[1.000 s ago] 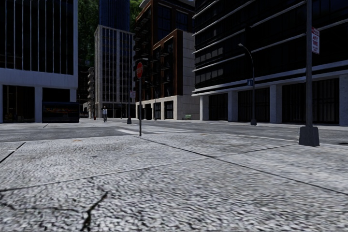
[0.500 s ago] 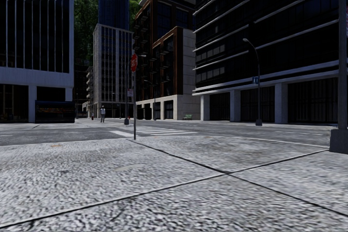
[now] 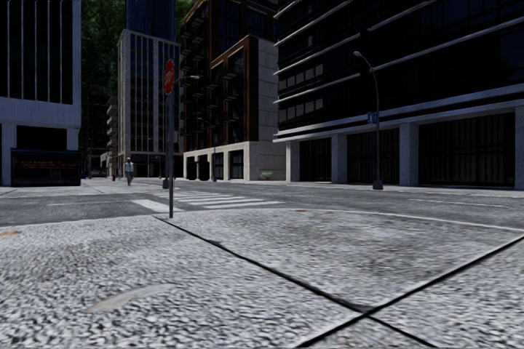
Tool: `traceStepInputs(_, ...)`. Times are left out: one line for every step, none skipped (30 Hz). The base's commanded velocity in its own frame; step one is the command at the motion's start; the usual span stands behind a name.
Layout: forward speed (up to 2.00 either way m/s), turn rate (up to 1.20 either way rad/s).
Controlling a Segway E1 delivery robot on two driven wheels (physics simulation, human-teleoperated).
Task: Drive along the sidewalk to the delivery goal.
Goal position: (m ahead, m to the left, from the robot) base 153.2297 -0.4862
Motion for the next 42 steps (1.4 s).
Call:
traceStepInputs(2.0,0.0)
traceStepInputs(2.0,0.0)
traceStepInputs(2.0,0.0)
traceStepInputs(2.0,0.0)
traceStepInputs(2.0,0.0)
traceStepInputs(2.0,0.0)
traceStepInputs(2.0,0.0)
traceStepInputs(2.0,0.0)
traceStepInputs(2.0,0.0)
traceStepInputs(2.0,0.0)
traceStepInputs(2.0,0.0)
traceStepInputs(2.0,0.0)
traceStepInputs(2.0,0.0)
traceStepInputs(2.0,0.0)
traceStepInputs(2.0,0.0)
traceStepInputs(2.0,0.0)
traceStepInputs(2.0,0.0)
traceStepInputs(2.0,0.0)
traceStepInputs(2.0,0.0)
traceStepInputs(2.0,0.0)
traceStepInputs(2.0,0.0)
traceStepInputs(2.0,0.0)
traceStepInputs(2.0,0.0)
traceStepInputs(2.0,0.0)
traceStepInputs(2.0,0.0)
traceStepInputs(2.0,0.0)
traceStepInputs(2.0,0.0)
traceStepInputs(2.0,0.0)
traceStepInputs(2.0,0.0)
traceStepInputs(2.0,0.0)
traceStepInputs(2.0,0.0)
traceStepInputs(2.0,0.0)
traceStepInputs(2.0,0.0)
traceStepInputs(2.0,0.0)
traceStepInputs(2.0,0.0)
traceStepInputs(2.0,0.0)
traceStepInputs(2.0,0.0)
traceStepInputs(2.0,0.0)
traceStepInputs(2.0,0.0)
traceStepInputs(2.0,0.0)
traceStepInputs(2.0,0.0)
traceStepInputs(2.0,0.0)
